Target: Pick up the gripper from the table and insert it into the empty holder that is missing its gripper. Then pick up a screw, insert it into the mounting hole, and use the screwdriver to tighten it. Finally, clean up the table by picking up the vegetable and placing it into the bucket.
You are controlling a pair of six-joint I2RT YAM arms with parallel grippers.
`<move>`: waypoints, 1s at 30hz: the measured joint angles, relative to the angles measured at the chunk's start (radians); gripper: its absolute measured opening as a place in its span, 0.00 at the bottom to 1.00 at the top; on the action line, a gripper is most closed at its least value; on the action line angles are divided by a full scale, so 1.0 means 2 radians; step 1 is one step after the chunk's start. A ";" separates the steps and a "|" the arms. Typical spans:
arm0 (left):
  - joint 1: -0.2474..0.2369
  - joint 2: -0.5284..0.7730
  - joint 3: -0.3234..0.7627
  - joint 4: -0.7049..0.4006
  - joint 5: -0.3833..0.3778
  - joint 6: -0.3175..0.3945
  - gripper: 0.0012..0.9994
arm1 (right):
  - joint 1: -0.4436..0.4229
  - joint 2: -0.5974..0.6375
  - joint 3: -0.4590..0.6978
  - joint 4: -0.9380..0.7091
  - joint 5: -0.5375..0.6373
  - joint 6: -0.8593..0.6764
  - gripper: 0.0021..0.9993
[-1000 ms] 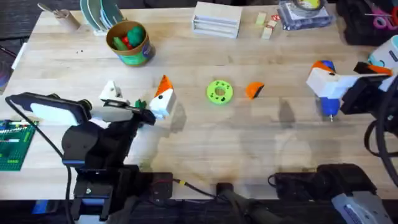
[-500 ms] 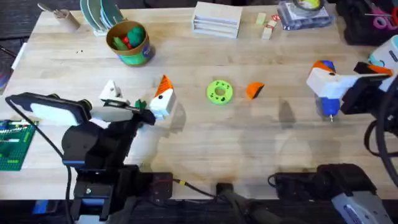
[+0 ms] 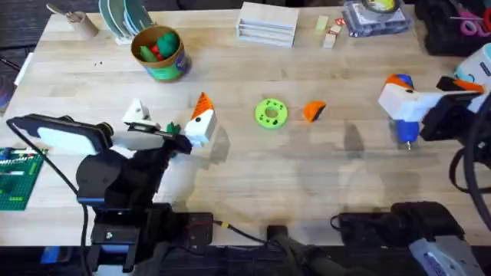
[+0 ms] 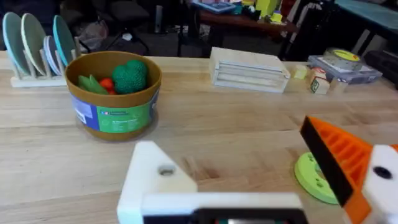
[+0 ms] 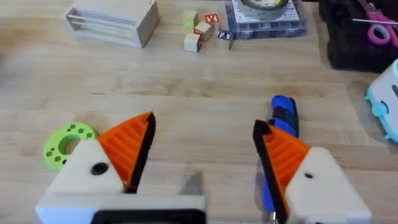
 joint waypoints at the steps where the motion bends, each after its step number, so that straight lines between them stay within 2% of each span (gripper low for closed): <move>1: 0.000 0.000 0.000 0.000 0.000 0.000 0.99 | 0.000 0.000 0.000 0.000 0.000 0.000 0.99; 10: 0.000 0.000 0.000 0.000 0.001 0.000 0.99 | 0.000 0.000 0.000 0.000 0.000 0.000 0.99; 13: 0.000 0.000 0.000 0.001 0.013 0.000 0.99 | 0.000 0.000 0.000 0.000 0.000 0.000 0.99; 18: 0.000 0.000 0.000 0.003 0.077 0.000 0.99 | 0.000 0.000 0.000 0.000 0.000 0.000 0.99; 25: 0.000 0.000 0.000 0.001 0.209 0.020 0.99 | 0.000 0.000 0.000 0.000 0.000 0.000 0.99; 30: 0.000 0.000 0.000 -0.004 0.282 0.031 0.99 | 0.000 0.000 0.000 -0.015 0.000 0.004 0.99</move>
